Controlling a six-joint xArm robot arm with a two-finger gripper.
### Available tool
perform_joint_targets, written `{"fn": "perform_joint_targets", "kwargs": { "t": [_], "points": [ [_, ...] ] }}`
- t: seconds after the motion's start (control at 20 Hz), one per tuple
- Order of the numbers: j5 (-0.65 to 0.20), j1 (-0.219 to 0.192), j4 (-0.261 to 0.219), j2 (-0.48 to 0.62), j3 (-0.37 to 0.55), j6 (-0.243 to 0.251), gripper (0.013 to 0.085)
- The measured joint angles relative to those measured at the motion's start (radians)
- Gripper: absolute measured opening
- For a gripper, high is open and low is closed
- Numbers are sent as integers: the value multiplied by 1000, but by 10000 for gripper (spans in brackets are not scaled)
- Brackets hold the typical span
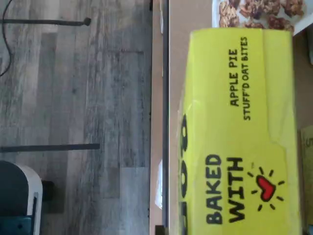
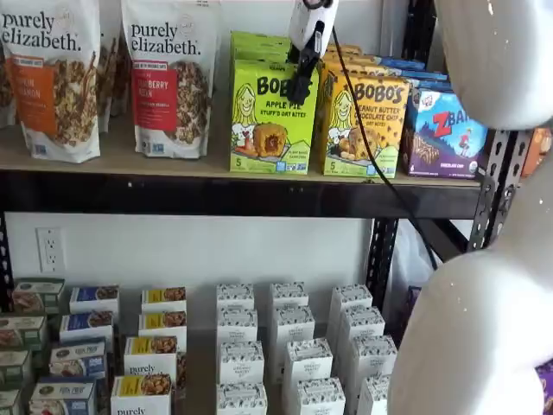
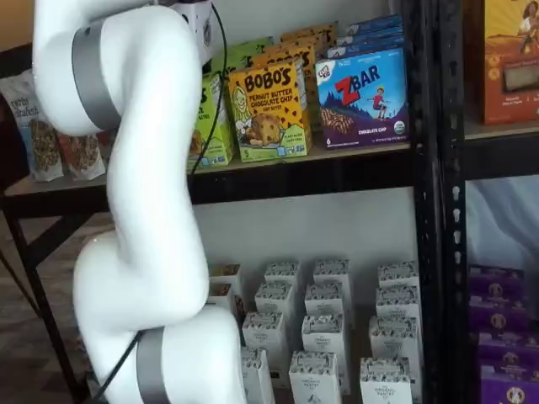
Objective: Pick the green box on the top shelf, the fourth from the left
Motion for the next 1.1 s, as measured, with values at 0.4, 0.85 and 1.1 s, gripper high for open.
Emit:
{"fn": "perform_joint_targets", "kwargs": {
  "t": [0.4,0.85,1.1],
  "points": [
    [-26,-1,8,-10,18,-2,490],
    [-56,1,11,-25,40,0,330],
    [-52,0,13,-27,39,0,250]
  ]
}}
